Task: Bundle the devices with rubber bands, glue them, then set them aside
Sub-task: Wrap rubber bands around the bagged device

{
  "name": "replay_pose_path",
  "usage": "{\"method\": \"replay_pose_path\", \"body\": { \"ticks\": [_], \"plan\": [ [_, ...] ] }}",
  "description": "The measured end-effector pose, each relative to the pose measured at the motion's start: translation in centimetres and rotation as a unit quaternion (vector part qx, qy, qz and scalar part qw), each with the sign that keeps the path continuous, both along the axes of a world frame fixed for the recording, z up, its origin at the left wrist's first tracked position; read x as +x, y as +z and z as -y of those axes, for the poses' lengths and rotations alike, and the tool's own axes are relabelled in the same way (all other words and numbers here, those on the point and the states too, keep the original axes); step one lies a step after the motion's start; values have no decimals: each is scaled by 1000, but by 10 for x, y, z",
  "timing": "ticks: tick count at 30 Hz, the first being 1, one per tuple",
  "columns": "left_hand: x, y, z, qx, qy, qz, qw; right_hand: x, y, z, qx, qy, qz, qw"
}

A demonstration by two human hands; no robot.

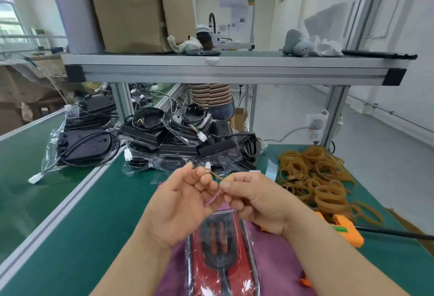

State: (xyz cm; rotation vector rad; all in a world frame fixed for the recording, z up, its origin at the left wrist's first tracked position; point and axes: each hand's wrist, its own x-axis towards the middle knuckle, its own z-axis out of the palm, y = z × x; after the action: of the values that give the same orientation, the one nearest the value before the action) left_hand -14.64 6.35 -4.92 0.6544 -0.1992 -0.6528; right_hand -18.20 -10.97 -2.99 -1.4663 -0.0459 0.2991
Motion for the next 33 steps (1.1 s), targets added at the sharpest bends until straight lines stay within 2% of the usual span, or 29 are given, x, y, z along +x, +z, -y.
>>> {"method": "replay_pose_path", "body": {
  "ticks": [2,3,4,5,7,8,9,11,13,16,19,22,24,27,30,33],
  "plan": [
    [3,-9,-9,-19,-21,16,999,3,-7,-5,14,-8,14,1000],
    [6,-14,-16,-21,-26,34,999,4,-12,-7,-4,-26,24,999],
    [9,-17,-23,-8,-25,52,998,7,-19,-6,-65,-53,37,996],
    [13,-20,-30,13,-8,63,998,11,-27,-4,-168,-86,63,980],
    [20,-23,-41,58,42,56,996,17,-43,0,-402,-124,116,900],
    [23,-24,-45,82,66,44,993,19,-49,2,-473,-119,120,865],
    [26,-27,-50,106,89,36,990,21,-55,3,-510,-106,104,847],
    [31,-36,-56,185,123,34,974,26,-62,5,-544,-72,47,835],
    [29,-44,-58,293,144,42,944,30,-62,5,-560,-56,20,826],
    [26,-55,-58,426,167,62,887,37,-58,6,-576,-41,26,816],
    [25,-57,-62,478,157,75,861,37,-55,4,-562,-15,31,827],
    [23,-53,-66,533,117,106,831,35,-54,2,-514,-3,38,857],
    [21,-49,-68,555,100,133,815,34,-53,0,-499,0,50,865],
    [15,-44,-65,559,51,149,814,28,-52,-3,-477,-7,69,876],
    [4,-39,-59,544,6,152,825,19,-52,-9,-379,-46,59,923],
    [-3,-25,-56,519,-3,174,837,8,-39,-13,-318,-89,101,938]
  ]
}}
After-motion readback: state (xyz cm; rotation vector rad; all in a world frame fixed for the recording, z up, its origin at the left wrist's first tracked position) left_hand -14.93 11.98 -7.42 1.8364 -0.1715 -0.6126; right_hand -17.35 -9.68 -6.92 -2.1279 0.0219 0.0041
